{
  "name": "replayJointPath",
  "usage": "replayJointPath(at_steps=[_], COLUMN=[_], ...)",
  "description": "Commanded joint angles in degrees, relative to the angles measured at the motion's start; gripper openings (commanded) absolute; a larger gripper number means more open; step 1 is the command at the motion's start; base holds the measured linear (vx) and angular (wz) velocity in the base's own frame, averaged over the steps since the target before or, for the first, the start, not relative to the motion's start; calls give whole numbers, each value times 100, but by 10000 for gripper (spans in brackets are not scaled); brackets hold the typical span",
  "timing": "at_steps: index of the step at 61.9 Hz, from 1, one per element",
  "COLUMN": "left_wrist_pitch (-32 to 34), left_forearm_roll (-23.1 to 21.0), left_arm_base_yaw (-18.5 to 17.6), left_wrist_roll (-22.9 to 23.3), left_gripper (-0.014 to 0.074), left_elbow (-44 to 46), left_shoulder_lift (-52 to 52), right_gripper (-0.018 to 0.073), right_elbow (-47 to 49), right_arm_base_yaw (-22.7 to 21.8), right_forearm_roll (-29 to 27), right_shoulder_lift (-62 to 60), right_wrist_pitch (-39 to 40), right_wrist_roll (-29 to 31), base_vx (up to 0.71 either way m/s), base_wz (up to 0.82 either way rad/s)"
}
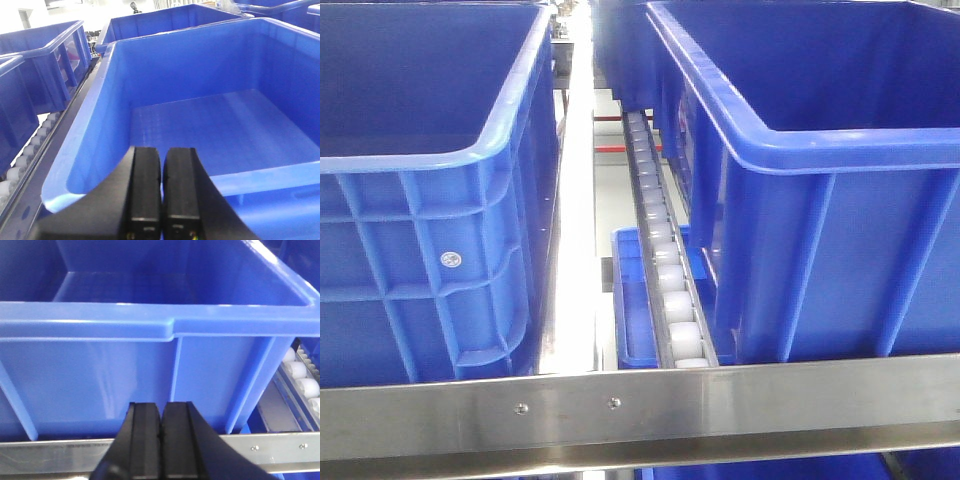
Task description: Pick red cube and place on left shelf
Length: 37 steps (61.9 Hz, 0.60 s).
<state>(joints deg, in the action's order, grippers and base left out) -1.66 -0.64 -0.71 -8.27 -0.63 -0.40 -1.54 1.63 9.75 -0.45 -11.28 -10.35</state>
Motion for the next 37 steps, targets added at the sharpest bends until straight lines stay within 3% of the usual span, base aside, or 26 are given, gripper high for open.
replayJointPath(at_steps=[1, 37], left_wrist_pitch=[514, 514], left_forearm_roll=[-27, -27], left_arm_base_yaw=[-8, -8], left_wrist_roll=[-3, -3], left_gripper=[106, 106], left_elbow=[-126, -126], left_shoulder_lift=[-23, -23], right_gripper=[57, 57], right_elbow=[130, 130], right_arm_base_yaw=[-33, -33], right_forearm_roll=[90, 90], right_shoulder_lift=[-119, -119], right_wrist_pitch=[458, 458], right_wrist_roll=[49, 49], base_vx=[0, 0], base_wz=[0, 0])
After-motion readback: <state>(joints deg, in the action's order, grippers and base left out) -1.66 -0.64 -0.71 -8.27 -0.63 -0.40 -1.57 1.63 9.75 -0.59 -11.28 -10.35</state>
